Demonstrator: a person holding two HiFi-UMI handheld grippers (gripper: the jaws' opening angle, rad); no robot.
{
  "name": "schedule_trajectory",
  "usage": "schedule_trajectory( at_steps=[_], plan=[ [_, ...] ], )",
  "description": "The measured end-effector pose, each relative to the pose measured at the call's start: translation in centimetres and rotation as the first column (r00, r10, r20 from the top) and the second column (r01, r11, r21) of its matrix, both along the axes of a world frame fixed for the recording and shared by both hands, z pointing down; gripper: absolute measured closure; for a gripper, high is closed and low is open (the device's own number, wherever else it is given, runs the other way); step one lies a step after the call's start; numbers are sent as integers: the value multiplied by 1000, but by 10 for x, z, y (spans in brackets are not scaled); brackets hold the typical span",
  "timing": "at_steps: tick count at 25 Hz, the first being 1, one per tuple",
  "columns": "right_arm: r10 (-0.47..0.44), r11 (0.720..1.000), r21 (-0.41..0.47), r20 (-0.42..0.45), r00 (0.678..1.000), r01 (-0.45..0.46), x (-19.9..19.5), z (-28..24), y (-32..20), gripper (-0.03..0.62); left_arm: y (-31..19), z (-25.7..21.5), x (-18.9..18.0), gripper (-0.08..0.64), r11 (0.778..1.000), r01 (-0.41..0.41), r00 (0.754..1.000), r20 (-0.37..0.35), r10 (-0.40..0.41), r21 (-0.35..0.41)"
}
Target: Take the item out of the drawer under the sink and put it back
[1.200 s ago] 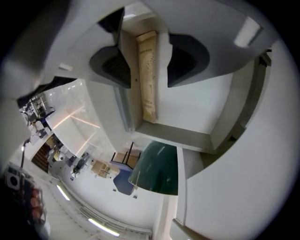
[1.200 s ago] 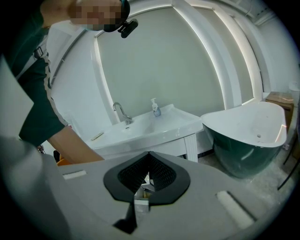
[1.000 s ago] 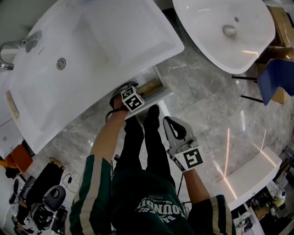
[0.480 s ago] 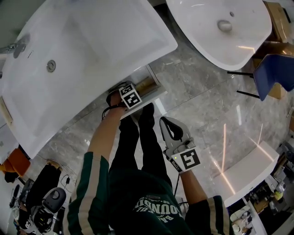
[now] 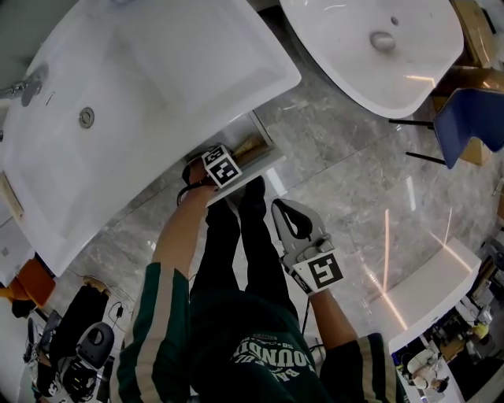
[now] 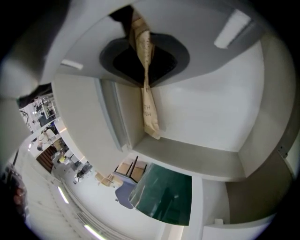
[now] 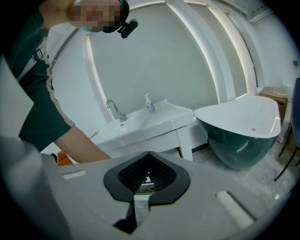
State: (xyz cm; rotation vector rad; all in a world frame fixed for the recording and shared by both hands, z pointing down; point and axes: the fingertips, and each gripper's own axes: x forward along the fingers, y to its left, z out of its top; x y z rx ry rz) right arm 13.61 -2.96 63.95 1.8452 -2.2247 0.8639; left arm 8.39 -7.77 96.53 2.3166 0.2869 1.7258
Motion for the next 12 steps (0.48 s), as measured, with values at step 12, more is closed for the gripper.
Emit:
schedule_trajectory(
  at_steps=[12],
  plan=[
    [-14,1000,15,2,1000,14,-7,-8,-7,591,-11,-41,-3,494,998,53,996,-80,-50,39]
  ],
)
